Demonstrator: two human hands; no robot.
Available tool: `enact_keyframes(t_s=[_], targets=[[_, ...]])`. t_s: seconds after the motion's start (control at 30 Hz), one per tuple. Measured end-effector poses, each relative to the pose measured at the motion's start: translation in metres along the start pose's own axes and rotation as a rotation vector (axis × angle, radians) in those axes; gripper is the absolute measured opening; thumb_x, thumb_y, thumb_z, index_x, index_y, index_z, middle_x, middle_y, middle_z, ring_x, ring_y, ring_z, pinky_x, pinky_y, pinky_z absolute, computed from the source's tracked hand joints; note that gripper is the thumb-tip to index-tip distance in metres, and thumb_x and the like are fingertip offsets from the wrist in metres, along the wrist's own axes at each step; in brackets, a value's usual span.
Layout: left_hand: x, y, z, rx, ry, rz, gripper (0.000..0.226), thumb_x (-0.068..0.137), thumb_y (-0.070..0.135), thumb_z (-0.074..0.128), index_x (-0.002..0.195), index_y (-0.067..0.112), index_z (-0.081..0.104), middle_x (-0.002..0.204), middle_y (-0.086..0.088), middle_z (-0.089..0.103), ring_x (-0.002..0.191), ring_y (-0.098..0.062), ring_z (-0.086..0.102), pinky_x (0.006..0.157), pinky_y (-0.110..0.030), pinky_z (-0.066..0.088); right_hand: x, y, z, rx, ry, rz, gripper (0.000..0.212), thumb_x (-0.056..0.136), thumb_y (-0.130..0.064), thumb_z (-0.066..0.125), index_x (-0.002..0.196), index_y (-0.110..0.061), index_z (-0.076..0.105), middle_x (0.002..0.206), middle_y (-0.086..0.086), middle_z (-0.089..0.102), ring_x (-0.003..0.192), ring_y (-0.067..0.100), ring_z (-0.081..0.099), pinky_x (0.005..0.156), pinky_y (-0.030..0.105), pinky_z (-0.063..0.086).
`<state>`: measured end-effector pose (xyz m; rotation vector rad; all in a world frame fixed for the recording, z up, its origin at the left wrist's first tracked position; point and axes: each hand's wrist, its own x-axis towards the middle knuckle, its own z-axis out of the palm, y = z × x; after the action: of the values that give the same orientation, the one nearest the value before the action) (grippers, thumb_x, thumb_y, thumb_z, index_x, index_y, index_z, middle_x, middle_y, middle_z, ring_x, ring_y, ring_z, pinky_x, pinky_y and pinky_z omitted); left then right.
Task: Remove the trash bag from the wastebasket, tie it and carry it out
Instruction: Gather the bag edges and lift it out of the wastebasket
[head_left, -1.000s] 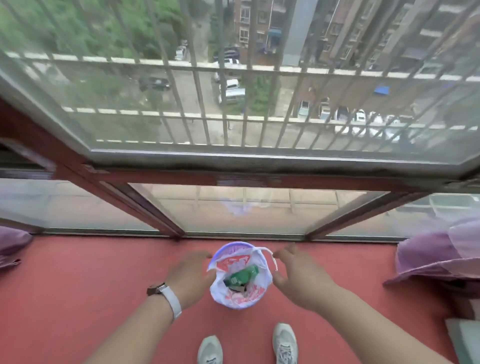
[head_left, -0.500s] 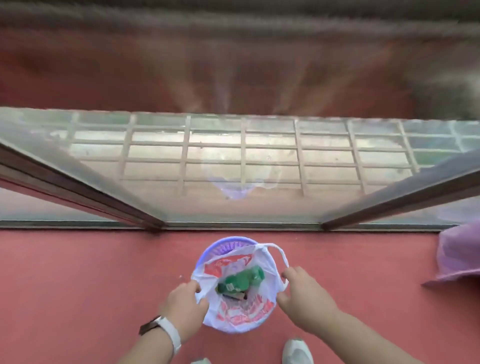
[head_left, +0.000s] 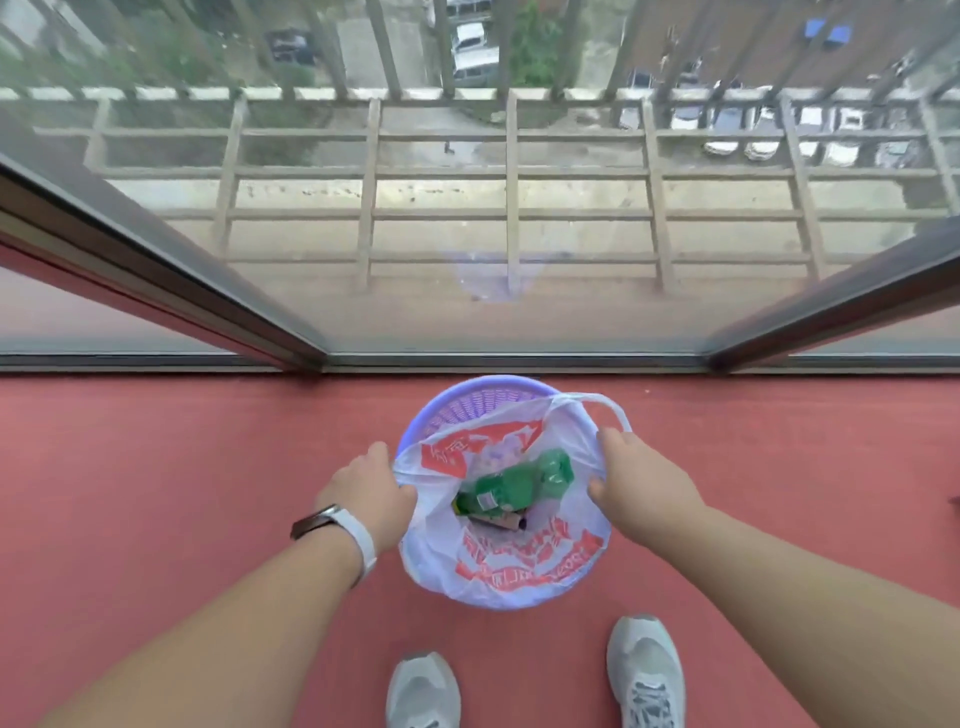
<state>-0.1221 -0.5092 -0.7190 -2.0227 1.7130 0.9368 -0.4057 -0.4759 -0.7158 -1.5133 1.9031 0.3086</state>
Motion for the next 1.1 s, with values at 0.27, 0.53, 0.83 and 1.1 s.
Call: enact_keyframes(t_s=[0.27, 0.53, 0.83, 1.1], targets=[[0.028, -0.013, 0.024, 0.045, -0.042, 0.034, 0.013, 0.085, 0.029, 0.044, 0.084, 0.017, 0.049, 0.092, -0.011, 0.065, 0.083, -0.034, 0.059, 0.067, -0.037, 0.046, 0.034, 0.008, 0.020, 0.014, 0.120, 0.097, 0.013, 0.090, -0.016, 0.046, 0.081, -0.018, 0.037, 0.069, -0.001, 0.044, 0.065, 0.030, 0.046, 0.049, 0.032, 0.027], [0.023, -0.013, 0.018, 0.245, 0.042, 0.066, 0.033, 0.093, 0.041, 0.035, 0.080, 0.020, 0.056, 0.095, -0.007, 0.061, 0.090, -0.032, 0.059, 0.066, -0.035, 0.043, 0.034, 0.010, 0.013, -0.096, 0.087, 0.029, 0.018, 0.083, -0.009, 0.047, 0.074, -0.020, 0.036, 0.084, -0.001, 0.037, 0.073, 0.028, 0.047, 0.051, 0.032, 0.028], [0.002, -0.005, 0.009, -0.082, 0.128, 0.215, 0.034, 0.084, 0.023, 0.054, 0.053, 0.017, 0.040, 0.080, -0.001, 0.054, 0.072, -0.027, 0.053, 0.060, -0.037, 0.043, 0.010, -0.004, 0.013, -0.202, 0.212, -0.294, 0.010, 0.063, -0.017, 0.073, 0.062, -0.018, 0.063, 0.142, 0.021, 0.047, 0.125, 0.042, 0.046, 0.097, 0.059, 0.039], [-0.014, -0.013, 0.020, -0.399, -0.023, -0.104, 0.017, 0.080, 0.022, 0.059, 0.080, 0.021, 0.043, 0.063, -0.002, 0.057, 0.053, -0.022, 0.049, 0.049, -0.031, 0.035, 0.015, -0.008, 0.007, -0.019, 0.055, -0.229, 0.024, 0.083, -0.016, 0.046, 0.065, -0.019, 0.030, 0.066, -0.003, 0.041, 0.066, 0.031, 0.048, 0.047, 0.034, 0.030]])
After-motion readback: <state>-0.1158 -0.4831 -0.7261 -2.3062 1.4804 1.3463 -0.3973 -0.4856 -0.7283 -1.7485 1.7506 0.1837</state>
